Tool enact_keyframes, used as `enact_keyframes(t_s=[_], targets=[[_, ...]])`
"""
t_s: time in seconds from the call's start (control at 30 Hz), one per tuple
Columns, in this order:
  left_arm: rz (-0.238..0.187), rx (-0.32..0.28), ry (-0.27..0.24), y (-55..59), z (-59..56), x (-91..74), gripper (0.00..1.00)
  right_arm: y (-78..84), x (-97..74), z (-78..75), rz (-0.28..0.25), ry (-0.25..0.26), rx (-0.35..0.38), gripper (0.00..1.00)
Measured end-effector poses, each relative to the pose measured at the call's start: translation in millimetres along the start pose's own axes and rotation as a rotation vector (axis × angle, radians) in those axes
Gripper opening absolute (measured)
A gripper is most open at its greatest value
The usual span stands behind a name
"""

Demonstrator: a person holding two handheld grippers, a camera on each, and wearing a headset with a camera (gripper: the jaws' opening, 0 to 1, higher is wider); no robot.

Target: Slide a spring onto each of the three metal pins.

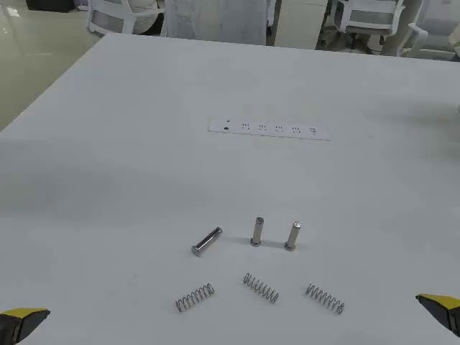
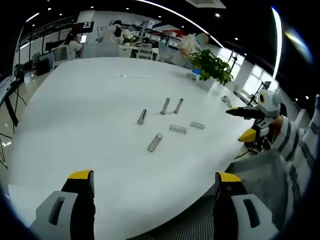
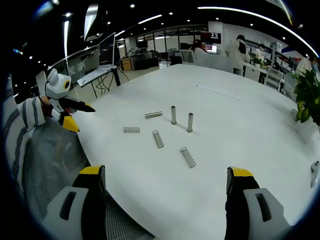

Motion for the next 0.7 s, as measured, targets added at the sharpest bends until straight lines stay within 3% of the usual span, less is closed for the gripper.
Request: enact_keyframes(t_s=[0.27,0.47,0.7], targets=[[-0.074,0.021,0.038,-10.1,-9.7,-0.4,0.98,-0.5,0.0,-1.7,0.005,-0.005,-0.009,1.00],[-0.037,0.068,0.024,-10.3,-7.7,2.2,0.98,-7.2,0.8,-2.6,-0.001,0.000,-0.041,1.00],[-0.028,0.071,0.029,-9.4,-6.5,3.9,0.98,-8.3,3.0,-0.9,0.007,-0.008,-0.041,1.00]])
Point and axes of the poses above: the centre of the closed fingertips' face, and the gripper's own axes: x roughly forward along the fingers, z roughly to its left, y roughly out of its underside, the point moved 2 cm from there along -x, roughly backward along the fingers, and after that the axes turned 10 degrees about -x, right-handed, at the moved point
